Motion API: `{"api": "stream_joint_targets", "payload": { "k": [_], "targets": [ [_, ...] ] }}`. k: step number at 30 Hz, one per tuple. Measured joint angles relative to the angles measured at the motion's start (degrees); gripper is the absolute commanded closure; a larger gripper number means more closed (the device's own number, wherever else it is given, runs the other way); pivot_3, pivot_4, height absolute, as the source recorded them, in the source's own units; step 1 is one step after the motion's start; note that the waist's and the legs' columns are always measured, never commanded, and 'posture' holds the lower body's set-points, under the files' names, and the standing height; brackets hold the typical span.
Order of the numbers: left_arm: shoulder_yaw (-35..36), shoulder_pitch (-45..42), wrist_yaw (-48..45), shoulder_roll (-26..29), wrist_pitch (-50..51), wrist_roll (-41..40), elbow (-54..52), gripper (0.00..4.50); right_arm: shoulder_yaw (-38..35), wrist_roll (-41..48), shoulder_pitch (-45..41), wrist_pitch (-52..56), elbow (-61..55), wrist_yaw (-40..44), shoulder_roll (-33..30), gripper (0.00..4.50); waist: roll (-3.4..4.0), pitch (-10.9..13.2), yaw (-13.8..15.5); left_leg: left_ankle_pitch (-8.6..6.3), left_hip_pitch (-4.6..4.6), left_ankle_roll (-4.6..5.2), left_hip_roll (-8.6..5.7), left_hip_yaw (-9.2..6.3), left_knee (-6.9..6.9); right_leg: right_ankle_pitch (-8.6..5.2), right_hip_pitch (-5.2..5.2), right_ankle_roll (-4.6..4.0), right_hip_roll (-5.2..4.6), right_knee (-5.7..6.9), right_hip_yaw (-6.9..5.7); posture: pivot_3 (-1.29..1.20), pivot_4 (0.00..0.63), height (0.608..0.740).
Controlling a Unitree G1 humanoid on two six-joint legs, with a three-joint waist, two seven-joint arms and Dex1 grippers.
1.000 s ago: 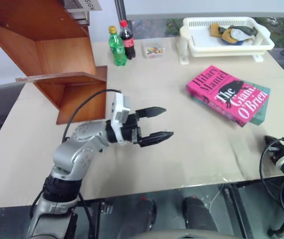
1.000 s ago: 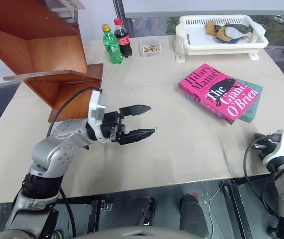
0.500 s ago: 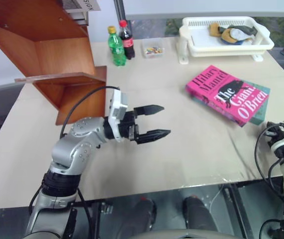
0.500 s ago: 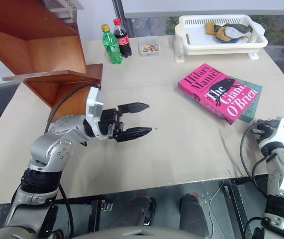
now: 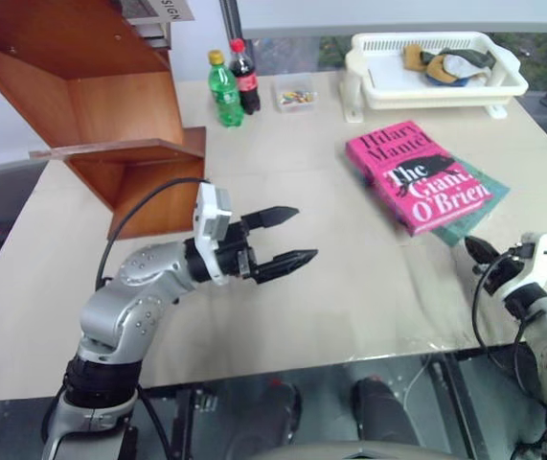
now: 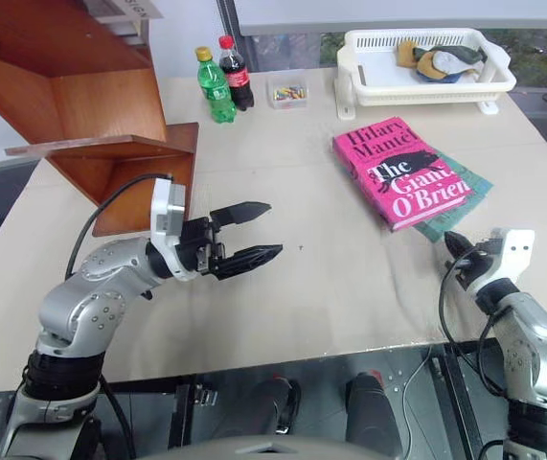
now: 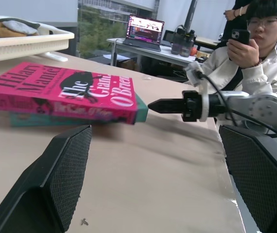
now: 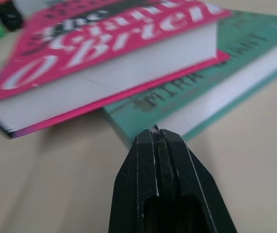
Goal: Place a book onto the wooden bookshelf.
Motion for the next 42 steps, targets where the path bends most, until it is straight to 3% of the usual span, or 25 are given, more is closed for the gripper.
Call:
{"api": "stream_joint_targets", "payload": {
  "k": [9,12,19,20,22,28,32,38,42],
  "targets": [
    [-1.3,-6.4,6.1,-3.0,8.7,-1.1,5.2,0.0,4.7,-0.4,6.5,1.7,-8.9,-0.3,0.4,4.48,0.0,0.0,0.2,0.0,-0.01,0.0,-0.03,-0.05,0.02,0.0,0.01,0.0,-0.01,0.01,-0.05,0.0,0.15,0.74],
    [-2.7,-9.9,11.4,-8.7,14.7,-1.0,11.7,0.0,5.1,-1.7,10.5,2.0,-12.8,-0.4,-1.3,3.62,-0.02,0.0,0.7,0.0,-0.02,0.0,-0.06,-0.07,0.09,0.0,0.02,0.01,-0.02,0.01,-0.07,0.0,0.15,0.74],
    [-0.8,-23.0,20.3,-24.7,24.2,-2.8,34.7,0.0,5.7,-5.8,18.8,1.9,-28.2,-1.7,-4.7,0.32,-0.12,0.0,1.5,0.0,-0.09,-0.01,-0.08,-0.15,0.25,0.0,0.03,0.04,0.0,0.07,-0.17,0.0,0.15,0.74],
    [0.6,-26.4,21.9,-27.6,24.2,-2.7,41.3,0.0,5.9,-7.4,19.3,1.9,-31.9,-2.9,-5.3,0.2,-0.2,0.0,1.4,0.0,-0.12,-0.01,-0.09,-0.14,0.37,0.02,0.05,0.08,0.01,0.07,-0.16,0.0,0.15,0.74],
    [0.9,-28.0,22.4,-29.0,24.1,-2.5,44.5,0.0,6.0,-8.1,19.5,2.1,-33.4,-3.6,-5.3,0.2,-0.25,0.0,1.3,0.0,-0.11,-0.01,-0.09,-0.12,0.4,0.02,0.07,0.09,0.0,0.07,-0.14,0.0,0.15,0.74],
    [8.7,-42.8,25.9,-39.3,14.1,0.4,72.6,0.0,7.2,-11.7,18.2,5.7,-41.0,-9.5,-4.8,0.2,-0.33,0.1,1.6,-0.01,-0.26,0.01,-0.19,-0.26,0.73,0.05,0.15,0.16,-0.06,0.07,-0.31,0.0,0.15,0.74],
    [11.8,-46.0,26.0,-39.6,9.0,1.6,82.2,0.0,7.2,-13.0,17.7,8.2,-42.9,-11.7,-4.7,0.2,-0.34,0.1,1.3,-0.02,-0.23,0.02,-0.16,-0.26,0.73,0.06,0.13,0.17,-0.01,0.1,-0.28,0.0,0.15,0.74],
    [14.4,-48.4,24.9,-39.9,5.6,2.4,87.5,0.0,7.2,-14.3,17.1,10.5,-44.4,-13.4,-4.6,0.2,-0.35,0.1,1.5,-0.02,-0.25,0.03,-0.2,-0.27,0.83,0.06,0.15,0.18,-0.06,0.17,-0.3,0.0,0.15,0.74],
    [16.3,-49.1,24.5,-40.0,4.2,2.5,89.2,1.57,7.2,-14.8,17.1,11.1,-44.4,-13.7,-4.5,0.09,-0.35,0.1,1.4,-0.02,-0.23,0.03,-0.2,-0.27,0.84,0.06,0.14,0.18,-0.05,0.25,-0.3,0.0,0.15,0.74]
  ]
}}
